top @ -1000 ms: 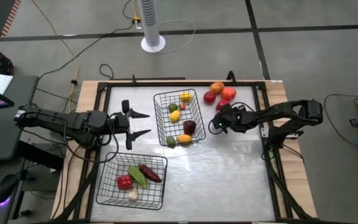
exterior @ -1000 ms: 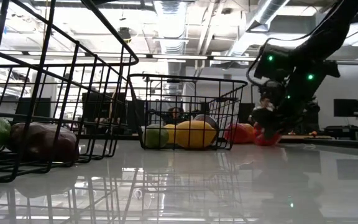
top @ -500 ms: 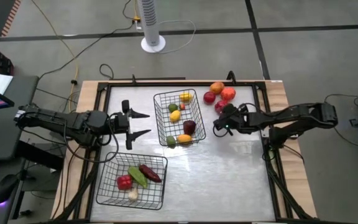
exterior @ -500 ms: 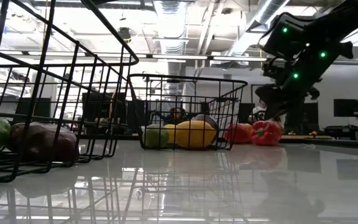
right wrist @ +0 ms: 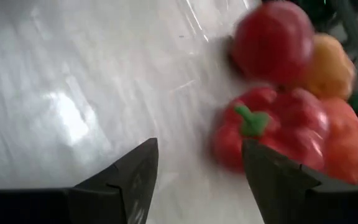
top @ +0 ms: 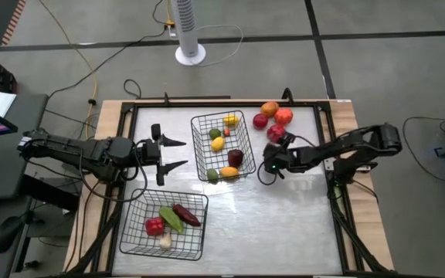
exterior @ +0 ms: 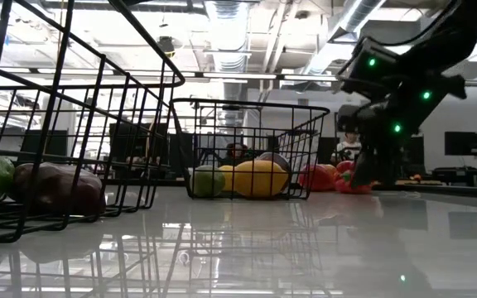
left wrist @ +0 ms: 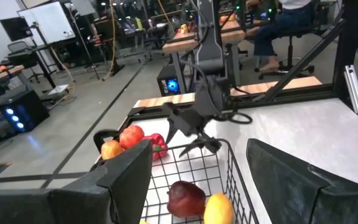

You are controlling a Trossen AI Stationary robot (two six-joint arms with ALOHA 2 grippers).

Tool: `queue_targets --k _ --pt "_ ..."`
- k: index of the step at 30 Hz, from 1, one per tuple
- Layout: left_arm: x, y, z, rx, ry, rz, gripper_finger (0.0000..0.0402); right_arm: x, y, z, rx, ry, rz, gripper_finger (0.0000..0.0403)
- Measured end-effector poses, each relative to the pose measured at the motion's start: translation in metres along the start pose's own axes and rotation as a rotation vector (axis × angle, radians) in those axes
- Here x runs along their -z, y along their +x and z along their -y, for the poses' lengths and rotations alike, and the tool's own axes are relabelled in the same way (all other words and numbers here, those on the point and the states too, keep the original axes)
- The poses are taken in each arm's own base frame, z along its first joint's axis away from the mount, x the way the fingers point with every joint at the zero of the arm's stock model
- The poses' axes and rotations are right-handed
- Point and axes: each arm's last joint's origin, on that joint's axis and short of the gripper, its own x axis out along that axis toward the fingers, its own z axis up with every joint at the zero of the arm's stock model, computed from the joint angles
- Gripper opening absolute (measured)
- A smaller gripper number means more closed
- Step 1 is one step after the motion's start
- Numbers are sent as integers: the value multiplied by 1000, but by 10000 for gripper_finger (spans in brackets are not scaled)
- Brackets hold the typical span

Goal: Sort produce into baskets
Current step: Put the red bell pepper into the bottom black wire basket

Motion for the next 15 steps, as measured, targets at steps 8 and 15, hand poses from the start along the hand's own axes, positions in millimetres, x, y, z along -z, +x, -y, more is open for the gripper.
queue_targets --k 8,15 --pt "0 0 -1 -25 18 -5 249 0 10 -16 146 -181 25 239" --pt "0 0 -1 -26 28 -5 249 -6 14 -14 184 -226 56 219"
